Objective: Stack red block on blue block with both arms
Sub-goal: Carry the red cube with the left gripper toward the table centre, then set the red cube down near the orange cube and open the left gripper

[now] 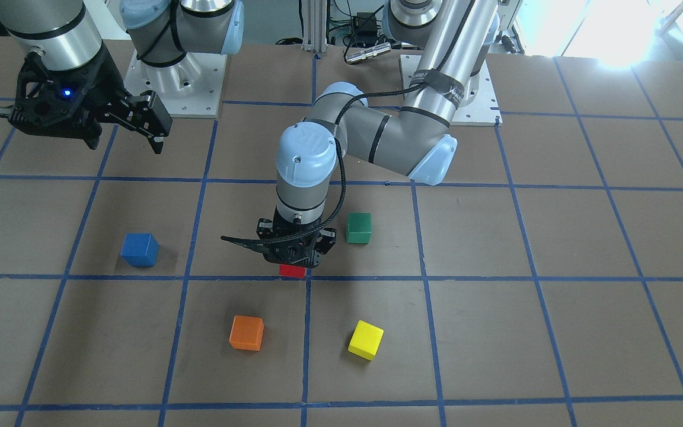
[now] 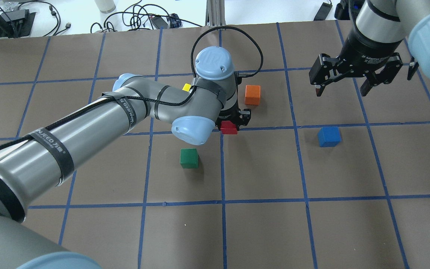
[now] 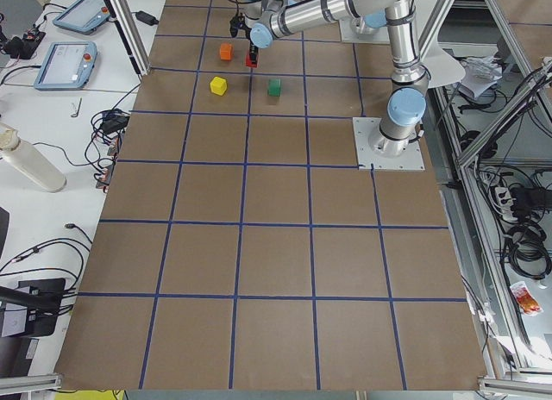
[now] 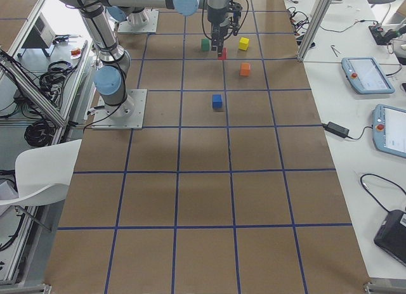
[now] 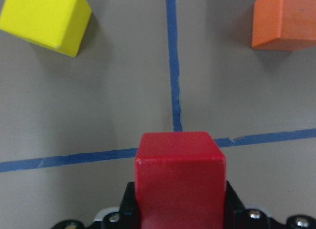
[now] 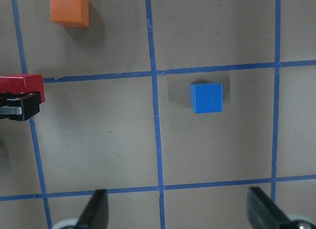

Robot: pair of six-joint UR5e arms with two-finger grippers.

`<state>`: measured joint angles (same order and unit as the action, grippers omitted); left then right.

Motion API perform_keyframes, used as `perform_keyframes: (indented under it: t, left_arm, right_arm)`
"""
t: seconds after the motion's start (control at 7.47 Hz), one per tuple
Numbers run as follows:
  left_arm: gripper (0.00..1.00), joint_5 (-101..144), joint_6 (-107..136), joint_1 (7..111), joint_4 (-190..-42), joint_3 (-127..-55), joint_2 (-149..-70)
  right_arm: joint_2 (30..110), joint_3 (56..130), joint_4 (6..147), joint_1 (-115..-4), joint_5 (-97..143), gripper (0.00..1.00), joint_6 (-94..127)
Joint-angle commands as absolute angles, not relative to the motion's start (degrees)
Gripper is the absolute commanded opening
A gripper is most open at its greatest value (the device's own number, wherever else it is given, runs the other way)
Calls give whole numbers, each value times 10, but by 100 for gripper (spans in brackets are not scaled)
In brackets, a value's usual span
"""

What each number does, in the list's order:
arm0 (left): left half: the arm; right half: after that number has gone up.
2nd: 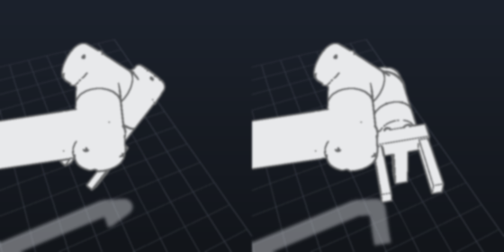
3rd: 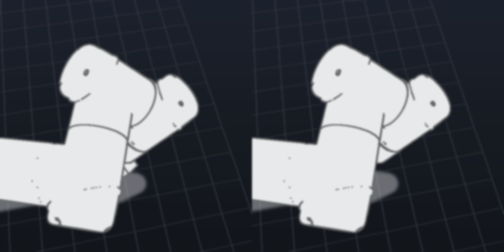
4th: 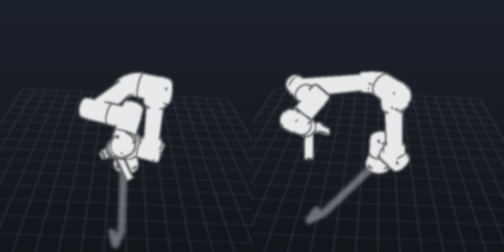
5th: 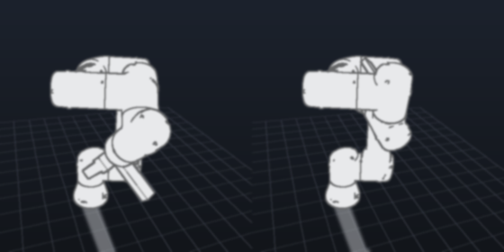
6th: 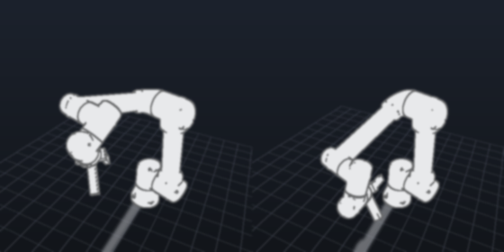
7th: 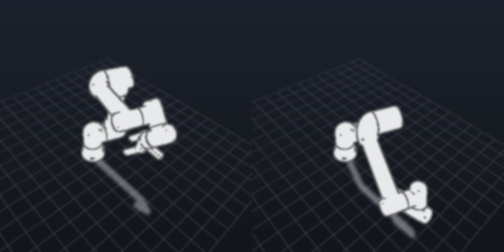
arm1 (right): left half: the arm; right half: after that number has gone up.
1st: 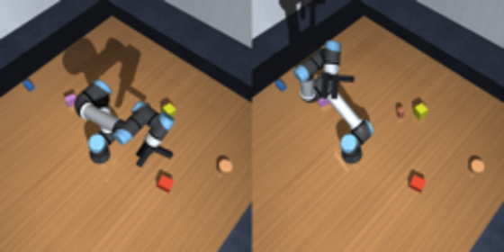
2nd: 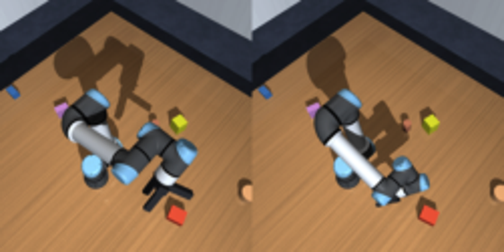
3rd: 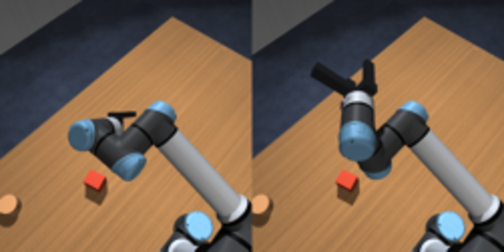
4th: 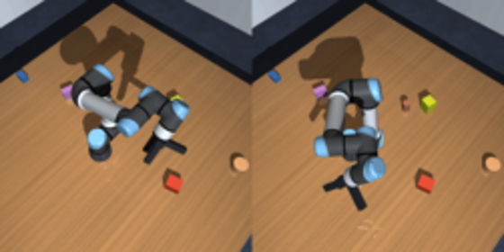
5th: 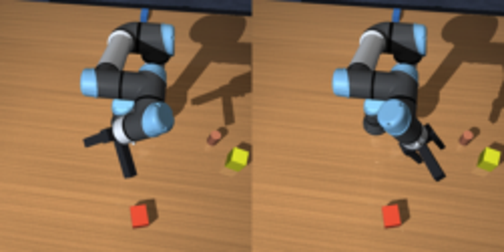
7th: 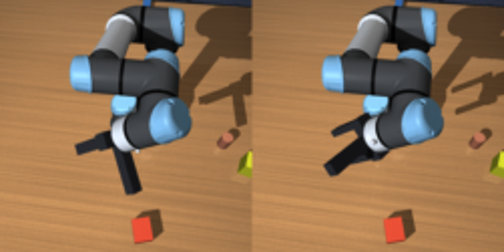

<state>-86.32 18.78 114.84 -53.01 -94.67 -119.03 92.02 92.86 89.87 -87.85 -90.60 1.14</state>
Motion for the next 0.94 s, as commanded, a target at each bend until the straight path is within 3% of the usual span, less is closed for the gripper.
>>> perform_keyframes:
  t: [0.0,0.13,0.27,0.54,0.8]
  left_arm:
    - [61,-872,198,1167,-531,-938,-1205]
    - [83,-869,199,1167,-534,-938,-1208]
    - [100,-867,200,1168,-539,-935,-1202]
    - [100,-871,191,1151,-586,-930,-1165]
    - [100,-872,180,1069,-674,-887,-1102]
  right_arm:
    - [921,928,897,-880,-906,100,11]
    - [920,928,899,-880,-905,100,11]
    - [920,928,898,-879,-905,100,11]
    - [920,929,899,-880,-904,100,11]
    - [912,936,898,-890,-860,100,118]
